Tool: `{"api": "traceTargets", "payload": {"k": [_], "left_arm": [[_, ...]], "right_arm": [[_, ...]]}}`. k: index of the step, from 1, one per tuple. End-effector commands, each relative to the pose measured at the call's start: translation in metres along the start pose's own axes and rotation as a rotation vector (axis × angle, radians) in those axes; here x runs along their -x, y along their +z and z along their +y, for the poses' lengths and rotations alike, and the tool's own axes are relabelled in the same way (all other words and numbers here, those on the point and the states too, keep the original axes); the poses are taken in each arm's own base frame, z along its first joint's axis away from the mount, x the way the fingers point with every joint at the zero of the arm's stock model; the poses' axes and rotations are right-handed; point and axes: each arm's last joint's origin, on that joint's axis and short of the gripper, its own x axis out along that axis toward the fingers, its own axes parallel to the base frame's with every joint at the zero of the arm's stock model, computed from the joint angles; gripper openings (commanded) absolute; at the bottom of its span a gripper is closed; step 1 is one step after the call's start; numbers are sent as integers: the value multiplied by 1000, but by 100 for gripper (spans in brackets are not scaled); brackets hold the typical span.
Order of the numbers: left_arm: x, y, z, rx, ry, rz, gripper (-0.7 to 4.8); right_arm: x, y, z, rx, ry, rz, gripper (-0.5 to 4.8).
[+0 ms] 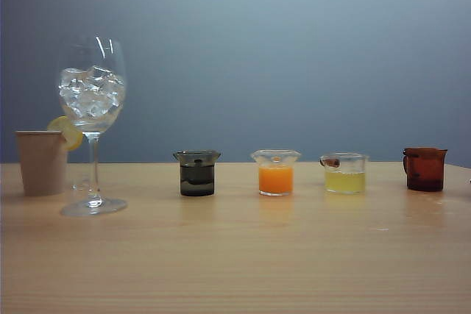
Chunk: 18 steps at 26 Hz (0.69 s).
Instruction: Pick up the first measuring cup from the left, pour the coconut rum inside into the goblet, and finally put the measuring cup back in its original place.
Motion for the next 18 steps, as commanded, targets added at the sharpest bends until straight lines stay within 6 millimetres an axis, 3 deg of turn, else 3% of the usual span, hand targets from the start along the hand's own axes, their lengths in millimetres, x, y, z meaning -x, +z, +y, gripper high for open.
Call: {"api": "traceTargets", "payload": {"k": [1, 11, 14, 18], "left_arm": [[0, 2, 0, 0, -10, -10, -5], [1, 5, 0, 0, 7, -26, -5], [4, 18, -2, 1, 3, -44, -5], [19, 58, -7, 33, 0, -58, -5]], "right_arm": [[0, 0, 0, 1, -1, -8, -5], [1, 8, 0, -10, 0, -38, -5], [6, 27, -1, -44, -4, -78, -5], [20, 82, -1, -68, 37, -76, -5]]}}
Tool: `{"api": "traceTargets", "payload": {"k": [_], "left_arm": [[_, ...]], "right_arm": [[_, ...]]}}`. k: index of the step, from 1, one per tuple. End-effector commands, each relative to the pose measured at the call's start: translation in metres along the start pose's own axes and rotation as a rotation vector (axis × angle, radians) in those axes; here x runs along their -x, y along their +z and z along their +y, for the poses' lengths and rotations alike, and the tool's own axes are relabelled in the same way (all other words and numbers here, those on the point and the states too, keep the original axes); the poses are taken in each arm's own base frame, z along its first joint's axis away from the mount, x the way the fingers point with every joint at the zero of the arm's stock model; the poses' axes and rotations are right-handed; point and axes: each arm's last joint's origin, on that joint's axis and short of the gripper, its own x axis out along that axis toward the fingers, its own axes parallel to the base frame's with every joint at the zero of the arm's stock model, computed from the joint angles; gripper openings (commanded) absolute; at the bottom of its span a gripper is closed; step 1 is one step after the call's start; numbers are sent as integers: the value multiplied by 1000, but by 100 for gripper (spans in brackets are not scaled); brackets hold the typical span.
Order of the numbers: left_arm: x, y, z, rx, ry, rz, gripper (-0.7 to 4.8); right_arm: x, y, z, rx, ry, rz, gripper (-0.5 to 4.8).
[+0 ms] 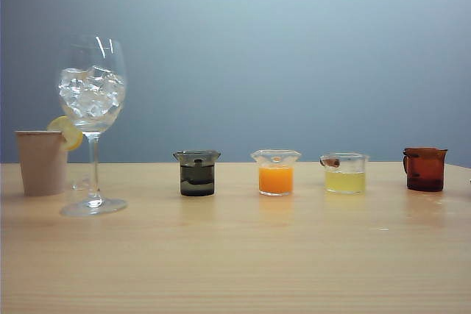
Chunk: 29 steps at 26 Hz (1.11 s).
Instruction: Pick up the first measuring cup from the left, pour the coconut rum inside into the goblet, and finally put the measuring cup back in its original place.
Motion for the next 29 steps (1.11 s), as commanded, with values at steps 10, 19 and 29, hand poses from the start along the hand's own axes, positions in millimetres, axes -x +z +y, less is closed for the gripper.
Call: {"api": "traceTargets", "payload": {"k": [10, 19, 29], "left_arm": [[0, 102, -17, -27, -105, 11, -5], [-23, 146, -28, -29, -267, 45, -5], [-23, 134, -33, -96, -334, 246, -5]], "right_arm": [[-26, 101, 11, -156, 140, -5, -5], [-55, 95, 58, -166, 270, 58, -5], [-83, 36, 189, -104, 515, 137, -5]]}}
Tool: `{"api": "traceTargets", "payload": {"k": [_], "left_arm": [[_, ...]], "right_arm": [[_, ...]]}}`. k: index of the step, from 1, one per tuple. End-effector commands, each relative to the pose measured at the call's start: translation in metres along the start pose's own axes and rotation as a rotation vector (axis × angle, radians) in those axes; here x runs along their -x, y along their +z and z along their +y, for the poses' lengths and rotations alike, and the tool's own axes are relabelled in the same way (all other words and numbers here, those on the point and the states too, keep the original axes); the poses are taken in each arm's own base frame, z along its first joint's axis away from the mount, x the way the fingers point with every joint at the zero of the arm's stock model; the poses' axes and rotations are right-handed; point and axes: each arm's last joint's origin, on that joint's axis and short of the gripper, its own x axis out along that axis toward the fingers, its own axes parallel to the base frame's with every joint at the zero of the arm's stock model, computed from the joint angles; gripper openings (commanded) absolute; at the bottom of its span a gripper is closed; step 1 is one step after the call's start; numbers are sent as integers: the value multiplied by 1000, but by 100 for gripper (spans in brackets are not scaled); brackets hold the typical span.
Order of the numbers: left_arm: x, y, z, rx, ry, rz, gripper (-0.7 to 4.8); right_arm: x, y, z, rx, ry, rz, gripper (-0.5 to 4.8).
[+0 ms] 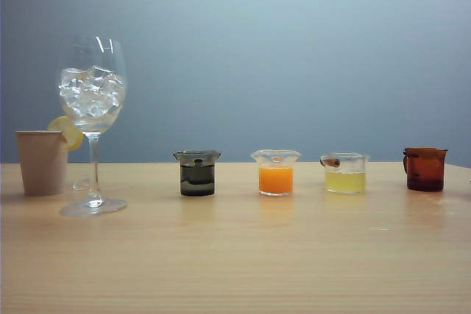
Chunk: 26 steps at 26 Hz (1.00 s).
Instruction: Pick up the first measuring cup from the left, pour the coconut rum inside into the goblet, and finally put the measuring cup back in its original place.
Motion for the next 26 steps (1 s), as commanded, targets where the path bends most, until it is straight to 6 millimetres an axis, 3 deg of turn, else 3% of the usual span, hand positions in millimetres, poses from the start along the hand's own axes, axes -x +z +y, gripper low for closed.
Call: {"api": "traceTargets", "payload": {"k": [1, 3, 11, 19, 21, 26], "left_arm": [[0, -5, -5, 1, -47, 61, -5], [-1, -5, -9, -7, -61, 62, -5], [-10, -9, -19, -22, -116, 108, -5], [-21, -12, -22, -25, -126, 152, -4], [-22, -12, -22, -25, -124, 156, -3], [-22, -12, -22, -24, -124, 156, -3]], "right_arm": [[-26, -19, 20, -26, 49, -40, -5], [-43, -41, 29, -54, 75, -16, -5], [-69, -90, 38, -25, 93, 93, -5], [-103, -105, 52, -8, 85, 132, -5], [-124, -112, 61, -6, 83, 138, -5], [-137, -122, 64, 1, 69, 152, -5]]}}
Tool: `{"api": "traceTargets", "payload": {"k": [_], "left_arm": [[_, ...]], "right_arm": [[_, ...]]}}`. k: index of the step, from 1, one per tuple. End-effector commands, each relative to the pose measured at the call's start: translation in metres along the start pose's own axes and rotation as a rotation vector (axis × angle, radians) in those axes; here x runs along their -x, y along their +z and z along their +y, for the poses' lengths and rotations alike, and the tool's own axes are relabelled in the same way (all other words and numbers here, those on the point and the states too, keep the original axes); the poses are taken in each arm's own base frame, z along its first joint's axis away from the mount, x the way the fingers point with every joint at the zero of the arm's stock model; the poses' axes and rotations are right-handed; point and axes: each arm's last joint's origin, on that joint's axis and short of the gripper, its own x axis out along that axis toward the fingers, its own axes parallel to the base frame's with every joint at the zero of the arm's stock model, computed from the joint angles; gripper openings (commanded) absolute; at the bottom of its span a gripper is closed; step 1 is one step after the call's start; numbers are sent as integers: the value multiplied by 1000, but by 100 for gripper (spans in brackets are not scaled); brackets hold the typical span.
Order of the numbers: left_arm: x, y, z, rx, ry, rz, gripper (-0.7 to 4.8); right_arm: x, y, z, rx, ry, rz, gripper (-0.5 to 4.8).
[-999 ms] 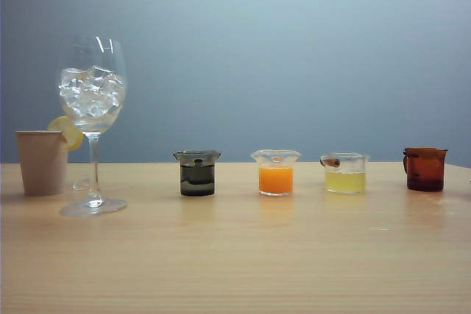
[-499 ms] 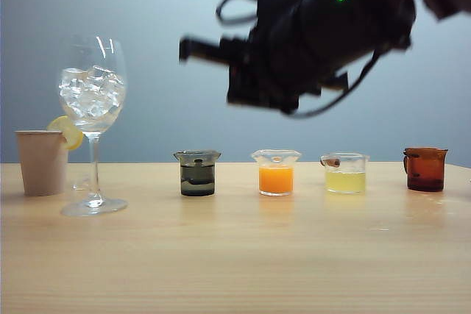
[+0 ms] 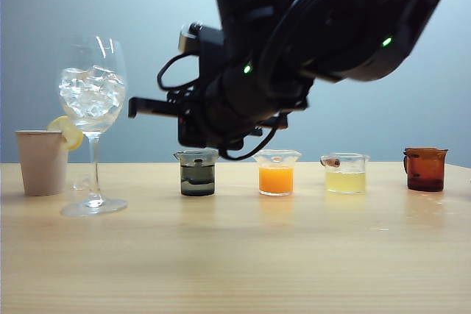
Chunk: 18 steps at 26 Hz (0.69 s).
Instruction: Pick up the first measuring cup from the left, pour the coconut rum inside into the goblet, and finally put the measuring cup back in its original place.
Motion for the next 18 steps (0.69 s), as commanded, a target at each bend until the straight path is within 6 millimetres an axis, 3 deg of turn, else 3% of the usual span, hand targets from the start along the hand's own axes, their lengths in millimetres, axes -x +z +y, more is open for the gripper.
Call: {"api": "traceTargets", "payload": {"k": [1, 2, 4, 9, 11, 18], "left_arm": [[1, 2, 0, -6, -2, -14, -3], [1, 2, 0, -6, -2, -13, -3], [1, 2, 0, -6, -2, -14, -3], [1, 2, 0, -6, -2, -14, -3], [1, 2, 0, -6, -2, -14, -3], [1, 2, 0, -6, -2, -14, -3]], "right_arm": [[-5, 1, 0, -6, -13, -15, -5], [-6, 0, -2, -7, -18, -12, 8], [-7, -3, -3, -7, -23, -6, 81], [-14, -10, -7, -57, -71, 4, 372], [-18, -12, -6, -65, -76, 5, 445], [-42, -13, 1, -69, -113, -17, 467]]}}
